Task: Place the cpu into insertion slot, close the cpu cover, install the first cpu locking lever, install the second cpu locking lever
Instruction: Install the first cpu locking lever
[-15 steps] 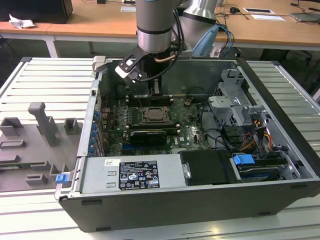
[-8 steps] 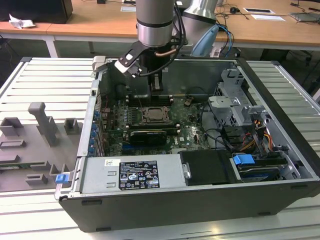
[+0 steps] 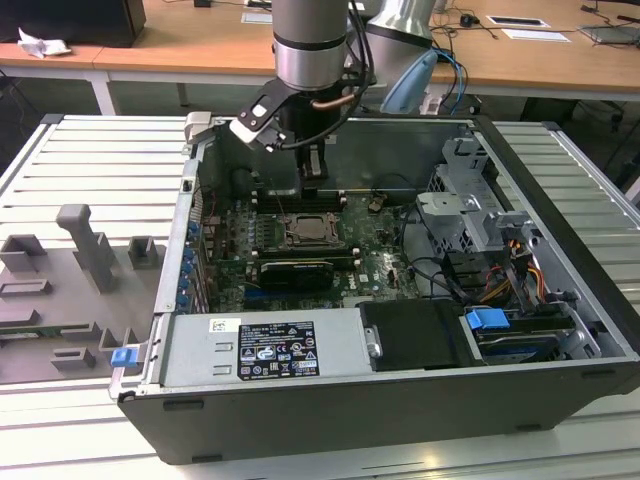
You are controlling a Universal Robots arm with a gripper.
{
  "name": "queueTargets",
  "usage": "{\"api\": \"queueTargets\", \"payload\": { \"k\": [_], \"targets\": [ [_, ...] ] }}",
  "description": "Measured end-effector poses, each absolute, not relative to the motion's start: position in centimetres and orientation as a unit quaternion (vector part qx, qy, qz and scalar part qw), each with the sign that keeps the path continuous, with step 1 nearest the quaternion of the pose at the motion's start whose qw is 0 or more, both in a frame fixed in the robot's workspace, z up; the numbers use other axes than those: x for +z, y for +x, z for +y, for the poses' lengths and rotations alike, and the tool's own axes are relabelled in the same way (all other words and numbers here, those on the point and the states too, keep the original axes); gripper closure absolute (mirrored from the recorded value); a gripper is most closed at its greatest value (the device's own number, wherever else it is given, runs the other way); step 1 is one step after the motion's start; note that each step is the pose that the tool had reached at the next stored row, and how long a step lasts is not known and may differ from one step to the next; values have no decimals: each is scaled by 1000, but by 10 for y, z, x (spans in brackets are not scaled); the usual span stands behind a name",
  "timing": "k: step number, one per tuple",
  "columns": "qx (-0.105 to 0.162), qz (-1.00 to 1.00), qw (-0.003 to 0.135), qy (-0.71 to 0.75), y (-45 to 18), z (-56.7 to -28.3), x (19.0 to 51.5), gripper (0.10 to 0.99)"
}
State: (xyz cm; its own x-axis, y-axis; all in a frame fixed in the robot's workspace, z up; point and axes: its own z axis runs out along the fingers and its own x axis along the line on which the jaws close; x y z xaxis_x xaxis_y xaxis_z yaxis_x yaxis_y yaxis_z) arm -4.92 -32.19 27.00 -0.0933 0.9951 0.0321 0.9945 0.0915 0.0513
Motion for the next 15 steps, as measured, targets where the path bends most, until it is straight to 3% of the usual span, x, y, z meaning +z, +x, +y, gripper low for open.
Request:
{"api": "queueTargets", "payload": {
  "k": [15],
  "targets": [
    [30,775,4,631,-49,-322,270,980]
  ]
}}
